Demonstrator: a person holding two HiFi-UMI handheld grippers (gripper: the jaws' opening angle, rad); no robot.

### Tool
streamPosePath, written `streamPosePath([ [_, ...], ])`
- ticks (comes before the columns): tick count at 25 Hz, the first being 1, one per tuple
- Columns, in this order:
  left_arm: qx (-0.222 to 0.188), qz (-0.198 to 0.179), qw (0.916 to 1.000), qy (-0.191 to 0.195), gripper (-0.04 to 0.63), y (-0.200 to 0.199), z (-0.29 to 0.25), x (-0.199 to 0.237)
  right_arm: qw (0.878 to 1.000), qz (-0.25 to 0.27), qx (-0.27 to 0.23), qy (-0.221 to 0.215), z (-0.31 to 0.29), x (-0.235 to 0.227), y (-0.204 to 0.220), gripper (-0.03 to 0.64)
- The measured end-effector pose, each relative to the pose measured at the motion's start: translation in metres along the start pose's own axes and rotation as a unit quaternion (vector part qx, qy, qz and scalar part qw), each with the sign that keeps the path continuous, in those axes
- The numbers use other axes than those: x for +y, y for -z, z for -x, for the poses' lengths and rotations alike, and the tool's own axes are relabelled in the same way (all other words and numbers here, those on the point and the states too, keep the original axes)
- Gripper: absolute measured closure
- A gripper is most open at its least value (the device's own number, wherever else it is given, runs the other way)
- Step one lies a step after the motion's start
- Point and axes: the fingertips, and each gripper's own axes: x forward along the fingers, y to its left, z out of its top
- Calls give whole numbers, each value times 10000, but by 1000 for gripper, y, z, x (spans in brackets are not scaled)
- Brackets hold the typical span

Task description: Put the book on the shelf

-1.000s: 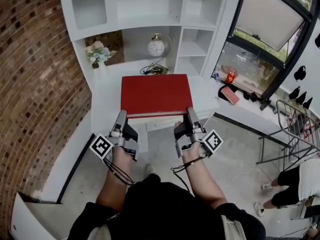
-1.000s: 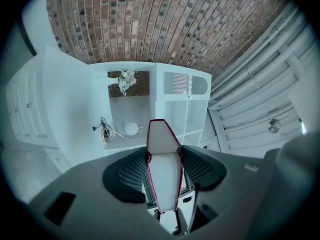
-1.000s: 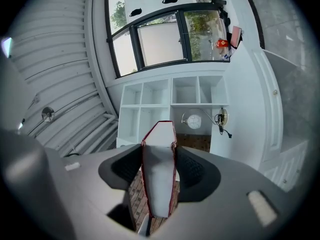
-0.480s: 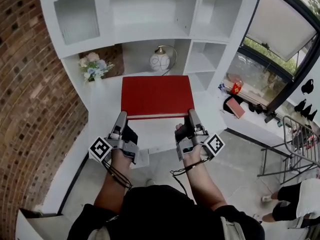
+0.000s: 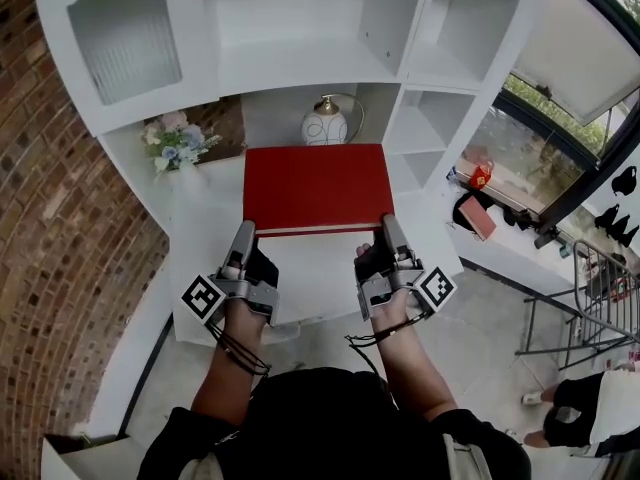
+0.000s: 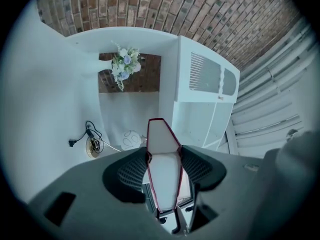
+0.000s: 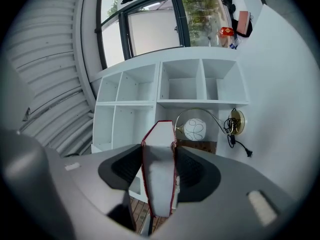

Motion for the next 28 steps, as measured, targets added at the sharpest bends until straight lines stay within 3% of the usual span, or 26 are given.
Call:
streamPosePath([
  [9,-124,-129,9997,-158,371,6,-11,12,9998,-161,147,50,-13,-16,-16,388],
  [28,-806,-510,9954,15,373,25,-32,-16,9950,-364,892,-261,-53,-1,-48,388],
])
